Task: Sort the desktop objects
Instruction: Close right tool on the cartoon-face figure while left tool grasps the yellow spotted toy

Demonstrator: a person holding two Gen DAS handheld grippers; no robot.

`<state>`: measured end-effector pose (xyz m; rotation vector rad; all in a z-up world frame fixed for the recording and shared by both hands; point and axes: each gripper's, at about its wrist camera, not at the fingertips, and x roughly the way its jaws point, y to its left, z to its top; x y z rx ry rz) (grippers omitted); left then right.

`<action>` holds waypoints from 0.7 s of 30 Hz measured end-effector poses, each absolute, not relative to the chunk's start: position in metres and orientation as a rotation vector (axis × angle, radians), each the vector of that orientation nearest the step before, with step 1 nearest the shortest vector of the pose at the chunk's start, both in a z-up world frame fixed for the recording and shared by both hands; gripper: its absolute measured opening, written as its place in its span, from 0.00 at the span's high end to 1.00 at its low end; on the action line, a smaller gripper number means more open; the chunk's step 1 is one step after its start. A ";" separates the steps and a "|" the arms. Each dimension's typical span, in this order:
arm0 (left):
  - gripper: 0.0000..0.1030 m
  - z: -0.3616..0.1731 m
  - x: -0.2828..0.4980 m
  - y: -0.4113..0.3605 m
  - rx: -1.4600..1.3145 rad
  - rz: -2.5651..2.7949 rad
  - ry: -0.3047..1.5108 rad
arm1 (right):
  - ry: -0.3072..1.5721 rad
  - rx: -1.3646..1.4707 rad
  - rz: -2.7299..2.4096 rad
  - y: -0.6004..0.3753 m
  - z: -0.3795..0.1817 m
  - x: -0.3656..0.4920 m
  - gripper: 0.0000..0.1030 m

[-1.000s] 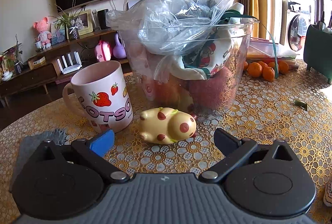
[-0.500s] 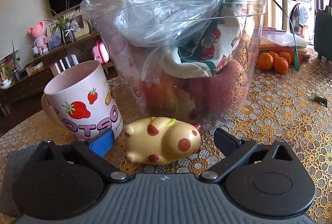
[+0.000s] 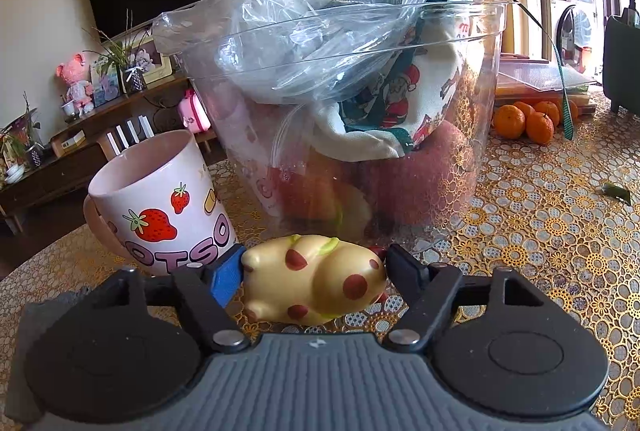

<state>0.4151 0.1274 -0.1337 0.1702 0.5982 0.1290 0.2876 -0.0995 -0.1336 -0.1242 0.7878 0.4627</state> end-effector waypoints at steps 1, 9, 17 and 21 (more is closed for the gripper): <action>0.27 -0.133 0.415 0.128 0.168 0.130 0.601 | 0.790 -0.122 0.461 -0.100 -0.133 0.287 0.48; 0.30 -0.125 0.403 0.127 0.161 0.138 0.636 | 0.791 -0.120 0.455 -0.102 -0.129 0.279 0.49; 0.31 -0.110 0.356 0.116 0.118 0.090 0.658 | 0.781 -0.101 0.459 -0.108 -0.115 0.266 0.49; 0.31 -0.103 0.327 0.105 0.103 0.054 0.673 | 0.782 -0.090 0.458 -0.112 -0.108 0.257 0.49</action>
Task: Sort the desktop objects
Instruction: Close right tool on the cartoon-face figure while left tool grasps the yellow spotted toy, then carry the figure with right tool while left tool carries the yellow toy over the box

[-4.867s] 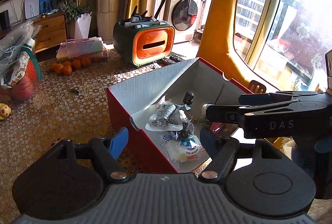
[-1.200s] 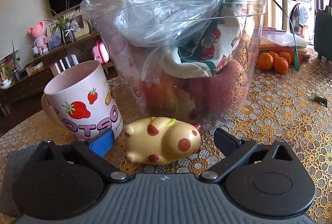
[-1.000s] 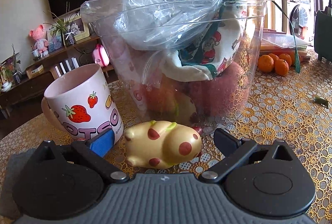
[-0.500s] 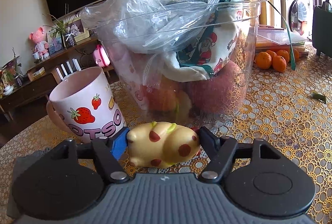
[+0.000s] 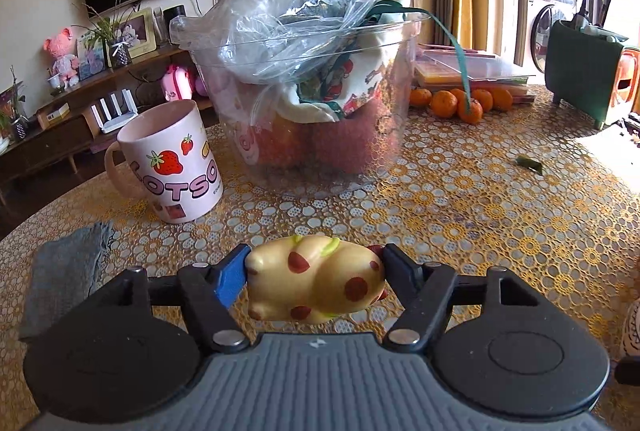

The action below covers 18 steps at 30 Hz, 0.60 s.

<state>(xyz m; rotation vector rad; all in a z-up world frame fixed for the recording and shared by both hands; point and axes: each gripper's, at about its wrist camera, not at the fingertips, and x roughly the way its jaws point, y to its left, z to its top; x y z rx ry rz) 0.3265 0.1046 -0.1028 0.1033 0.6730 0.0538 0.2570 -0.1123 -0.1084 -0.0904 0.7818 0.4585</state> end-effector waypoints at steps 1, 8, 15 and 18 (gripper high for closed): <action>0.31 -0.100 0.319 0.103 0.092 0.046 0.676 | 0.782 -0.089 0.458 -0.114 -0.107 0.254 0.49; 0.31 -0.078 0.269 0.083 0.040 -0.008 0.677 | 0.771 -0.089 0.448 -0.129 -0.093 0.234 0.49; 0.31 -0.056 0.228 0.066 -0.001 -0.050 0.677 | 0.750 -0.072 0.434 -0.147 -0.079 0.212 0.49; 0.31 -0.049 0.212 0.056 -0.008 -0.067 0.684 | 0.740 -0.069 0.431 -0.153 -0.073 0.202 0.49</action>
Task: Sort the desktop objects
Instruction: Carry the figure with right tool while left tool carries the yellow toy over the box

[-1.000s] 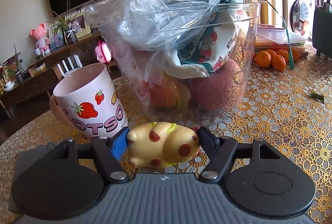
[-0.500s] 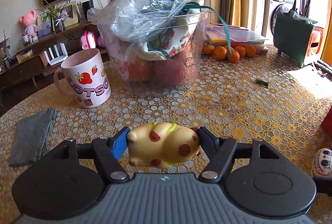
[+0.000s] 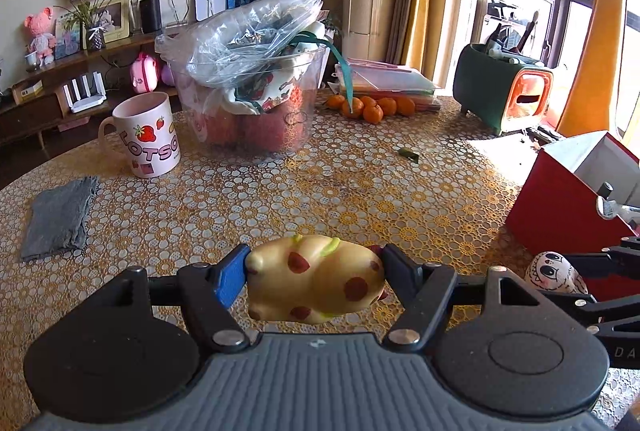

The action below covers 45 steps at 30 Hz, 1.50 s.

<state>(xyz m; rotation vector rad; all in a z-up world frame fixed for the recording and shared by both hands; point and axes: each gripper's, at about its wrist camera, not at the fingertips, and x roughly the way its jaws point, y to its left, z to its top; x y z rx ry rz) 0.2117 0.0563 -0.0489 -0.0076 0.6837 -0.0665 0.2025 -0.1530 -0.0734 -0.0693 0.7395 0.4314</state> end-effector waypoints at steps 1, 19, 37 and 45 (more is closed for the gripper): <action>0.31 -0.047 0.207 0.053 -0.007 -0.072 0.686 | 0.735 -0.067 0.431 -0.156 -0.071 0.199 0.49; 0.31 -0.013 0.139 -0.051 0.041 -0.279 0.670 | 0.666 0.001 0.367 -0.239 -0.036 0.137 0.49; 0.31 0.001 0.147 -0.165 0.101 -0.440 0.652 | 0.600 0.043 0.239 -0.332 -0.027 0.124 0.49; 0.31 -0.003 0.169 -0.203 0.126 -0.463 0.670 | 0.589 0.007 0.206 -0.362 -0.027 0.140 0.49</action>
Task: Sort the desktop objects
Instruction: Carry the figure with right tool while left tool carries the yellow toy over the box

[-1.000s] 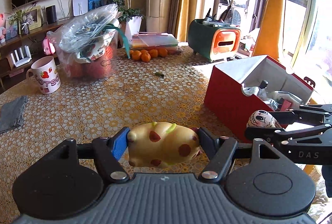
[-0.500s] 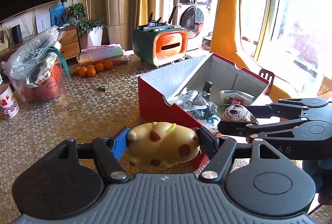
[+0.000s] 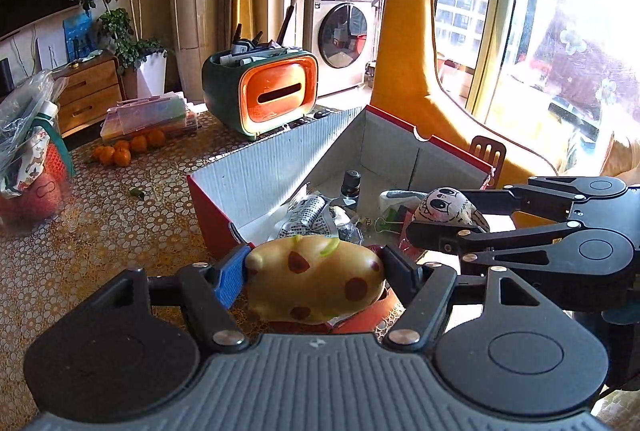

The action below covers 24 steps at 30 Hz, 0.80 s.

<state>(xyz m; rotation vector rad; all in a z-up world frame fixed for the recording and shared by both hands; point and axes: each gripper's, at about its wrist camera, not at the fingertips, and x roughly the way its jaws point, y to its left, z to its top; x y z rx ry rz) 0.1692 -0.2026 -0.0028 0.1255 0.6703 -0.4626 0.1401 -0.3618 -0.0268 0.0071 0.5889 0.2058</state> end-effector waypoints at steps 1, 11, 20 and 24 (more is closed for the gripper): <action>0.31 -0.004 0.172 -0.206 0.133 -0.463 0.671 | 0.591 0.003 0.205 -0.366 -0.027 0.143 0.49; 0.31 -0.011 0.206 -0.240 0.193 -0.455 0.672 | 0.628 -0.034 0.192 -0.394 -0.036 0.182 0.49; 0.31 -0.020 0.252 -0.250 0.170 -0.407 0.735 | 0.671 -0.070 0.228 -0.395 -0.052 0.205 0.49; 0.30 -0.025 0.271 -0.258 0.200 -0.387 0.751 | 0.692 -0.086 0.248 -0.390 -0.059 0.210 0.49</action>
